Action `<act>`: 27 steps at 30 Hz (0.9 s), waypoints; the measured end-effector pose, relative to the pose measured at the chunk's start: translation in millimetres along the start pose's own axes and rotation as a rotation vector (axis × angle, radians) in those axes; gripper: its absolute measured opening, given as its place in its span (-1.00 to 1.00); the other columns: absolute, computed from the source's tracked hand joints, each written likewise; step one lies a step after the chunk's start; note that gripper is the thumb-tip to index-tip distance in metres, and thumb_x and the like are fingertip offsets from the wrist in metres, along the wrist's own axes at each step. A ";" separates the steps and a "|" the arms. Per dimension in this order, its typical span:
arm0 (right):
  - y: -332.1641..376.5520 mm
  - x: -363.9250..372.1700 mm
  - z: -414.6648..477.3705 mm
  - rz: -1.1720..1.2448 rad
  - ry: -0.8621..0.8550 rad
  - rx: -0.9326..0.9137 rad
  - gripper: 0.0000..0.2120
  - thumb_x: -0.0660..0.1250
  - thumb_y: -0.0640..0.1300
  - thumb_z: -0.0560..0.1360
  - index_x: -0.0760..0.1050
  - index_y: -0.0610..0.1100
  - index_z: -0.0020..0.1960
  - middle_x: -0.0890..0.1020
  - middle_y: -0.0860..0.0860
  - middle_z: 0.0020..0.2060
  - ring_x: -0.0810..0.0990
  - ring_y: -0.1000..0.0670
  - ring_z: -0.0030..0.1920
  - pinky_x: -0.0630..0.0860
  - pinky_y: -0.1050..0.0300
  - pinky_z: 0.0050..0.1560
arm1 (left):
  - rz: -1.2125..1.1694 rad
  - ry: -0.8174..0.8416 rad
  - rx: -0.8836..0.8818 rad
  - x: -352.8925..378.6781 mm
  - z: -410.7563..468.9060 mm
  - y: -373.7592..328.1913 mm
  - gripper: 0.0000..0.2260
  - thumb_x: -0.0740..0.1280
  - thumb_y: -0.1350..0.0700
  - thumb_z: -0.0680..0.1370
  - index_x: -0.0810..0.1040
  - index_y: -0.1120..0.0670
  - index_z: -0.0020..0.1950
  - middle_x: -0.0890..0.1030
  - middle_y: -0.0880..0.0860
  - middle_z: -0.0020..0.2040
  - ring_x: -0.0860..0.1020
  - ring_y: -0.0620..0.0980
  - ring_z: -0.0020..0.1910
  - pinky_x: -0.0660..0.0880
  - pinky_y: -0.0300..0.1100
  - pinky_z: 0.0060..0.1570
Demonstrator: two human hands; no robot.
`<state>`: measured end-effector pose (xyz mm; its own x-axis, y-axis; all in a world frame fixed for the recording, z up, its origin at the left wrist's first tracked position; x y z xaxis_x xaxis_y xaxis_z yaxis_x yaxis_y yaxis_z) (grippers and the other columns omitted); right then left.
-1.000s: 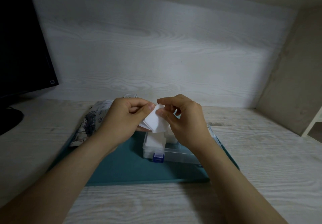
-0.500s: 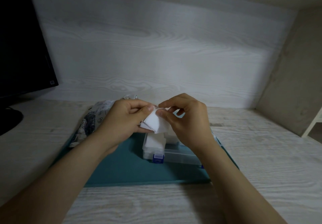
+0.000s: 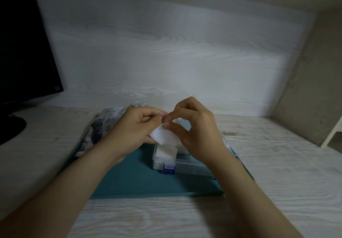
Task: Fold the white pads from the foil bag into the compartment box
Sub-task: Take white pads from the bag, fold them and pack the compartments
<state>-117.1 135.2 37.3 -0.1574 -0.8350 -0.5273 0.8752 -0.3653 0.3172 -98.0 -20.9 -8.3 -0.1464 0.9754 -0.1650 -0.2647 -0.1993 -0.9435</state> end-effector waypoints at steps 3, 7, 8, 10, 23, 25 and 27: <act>-3.4 -1.4 0.0 0.001 -0.024 0.033 -0.89 0.61 -0.16 0.47 0.76 -0.04 -0.02 0.58 0.07 -0.06 0.56 0.18 -0.09 0.38 0.48 -0.04 | 0.001 0.043 -0.008 5.7 0.1 -1.7 -0.78 0.27 0.12 0.74 0.72 0.04 0.22 0.76 0.07 0.10 0.73 0.07 0.15 0.69 0.14 0.11; -4.8 -4.4 0.6 -0.036 -0.048 0.049 -0.90 0.60 -0.15 0.48 0.75 -0.01 -0.02 0.63 0.09 -0.09 0.58 0.16 -0.11 0.39 0.48 -0.08 | -0.003 0.111 -0.031 13.6 -1.8 -6.4 -0.71 0.23 0.25 0.73 0.73 0.04 0.20 0.76 0.03 0.06 0.72 0.00 0.13 0.71 -0.01 0.03; -3.9 -4.2 0.7 -0.047 -0.046 0.041 -0.91 0.59 -0.15 0.48 0.75 -0.01 -0.03 0.64 0.09 -0.09 0.58 0.16 -0.11 0.40 0.48 -0.08 | 0.021 0.125 -0.023 15.3 -2.8 -7.4 -0.69 0.22 0.30 0.71 0.73 0.05 0.20 0.76 0.01 0.04 0.72 -0.02 0.11 0.71 -0.03 0.04; -3.0 -3.9 0.9 -0.058 -0.047 0.028 -0.91 0.59 -0.17 0.49 0.73 -0.03 -0.04 0.63 0.09 -0.08 0.57 0.17 -0.11 0.42 0.47 -0.07 | 0.067 0.130 0.003 17.1 -3.6 -8.2 -0.69 0.25 0.34 0.69 0.72 0.05 0.21 0.76 0.00 0.05 0.73 -0.04 0.10 0.71 -0.05 0.04; -36.2 4.7 -6.6 0.464 0.061 0.473 -0.64 0.58 -0.25 0.49 0.65 -0.10 0.26 0.74 0.01 -0.15 0.74 0.06 -0.19 0.70 0.13 -0.07 | 0.055 -0.118 0.097 -6.2 -0.3 -13.0 -0.81 0.37 0.31 0.66 0.67 0.08 0.19 0.78 -0.01 0.02 0.76 -0.02 0.00 0.71 -0.12 -0.08; -38.0 7.5 -7.1 0.564 0.058 0.494 -0.65 0.54 -0.31 0.51 0.65 -0.12 0.27 0.75 0.02 -0.19 0.75 0.04 -0.14 0.70 0.11 0.00 | 0.036 -0.135 0.086 -7.8 -1.0 -13.3 -0.80 0.37 0.30 0.66 0.67 0.09 0.22 0.78 -0.01 -0.01 0.76 -0.03 -0.03 0.69 -0.19 -0.10; -40.7 6.3 -7.7 0.580 0.034 0.516 -0.67 0.51 -0.31 0.54 0.66 -0.11 0.27 0.75 0.03 -0.19 0.74 0.03 -0.13 0.69 0.15 0.01 | 0.011 -0.163 0.080 -9.9 -1.1 -12.7 -0.80 0.37 0.30 0.66 0.67 0.09 0.23 0.79 0.01 -0.03 0.77 -0.01 -0.04 0.69 -0.21 -0.11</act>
<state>-150.2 147.9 15.1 0.2818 -0.9412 -0.1861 0.4886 -0.0261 0.8721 -92.2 -27.9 5.0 -0.3006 0.9462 -0.1200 -0.3362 -0.2228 -0.9151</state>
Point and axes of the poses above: each hand's wrist, its own z-axis towards the middle knuckle, its own x-axis out of the palm, y = z × x, the point moved 9 cm from there along z, towards the middle knuckle
